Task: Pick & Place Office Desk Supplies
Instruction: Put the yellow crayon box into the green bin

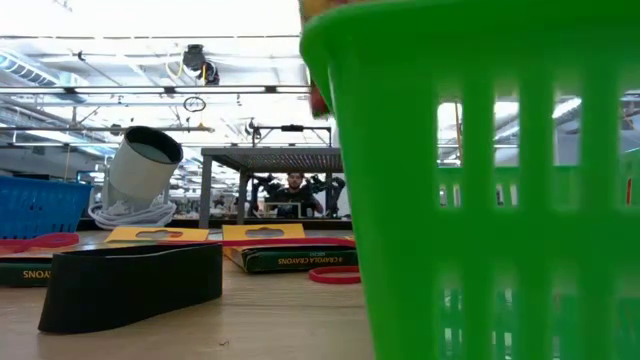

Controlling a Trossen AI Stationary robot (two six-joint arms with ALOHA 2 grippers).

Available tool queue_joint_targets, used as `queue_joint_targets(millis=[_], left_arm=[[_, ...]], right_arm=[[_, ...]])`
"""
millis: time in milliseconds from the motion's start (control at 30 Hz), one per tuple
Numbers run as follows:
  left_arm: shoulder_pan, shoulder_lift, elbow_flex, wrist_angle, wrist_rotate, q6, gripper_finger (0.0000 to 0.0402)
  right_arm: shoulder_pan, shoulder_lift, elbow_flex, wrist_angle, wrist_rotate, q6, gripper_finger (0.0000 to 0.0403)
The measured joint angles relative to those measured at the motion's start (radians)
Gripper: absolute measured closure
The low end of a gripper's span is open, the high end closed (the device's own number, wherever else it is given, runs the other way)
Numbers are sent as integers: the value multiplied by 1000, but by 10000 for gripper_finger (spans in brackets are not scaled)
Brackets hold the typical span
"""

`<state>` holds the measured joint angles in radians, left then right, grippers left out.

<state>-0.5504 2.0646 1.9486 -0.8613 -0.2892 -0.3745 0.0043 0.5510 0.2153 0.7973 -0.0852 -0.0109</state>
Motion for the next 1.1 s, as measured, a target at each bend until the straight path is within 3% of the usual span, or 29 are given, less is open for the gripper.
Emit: queue_joint_targets(millis=[133,233,467,1100], left_arm=[[-9,136,205,-167,-39,47,401],[-8,185,286,-254,-85,51,401],[1,192,285,-221,-150,48,401],[8,241,233,-57,-97,76,401]], right_arm=[[25,0,0,3,-2,0,303],[42,0,0,0,-2,0,303],[70,0,0,0,2,0,303],[90,0,0,-1,2,0,303]])
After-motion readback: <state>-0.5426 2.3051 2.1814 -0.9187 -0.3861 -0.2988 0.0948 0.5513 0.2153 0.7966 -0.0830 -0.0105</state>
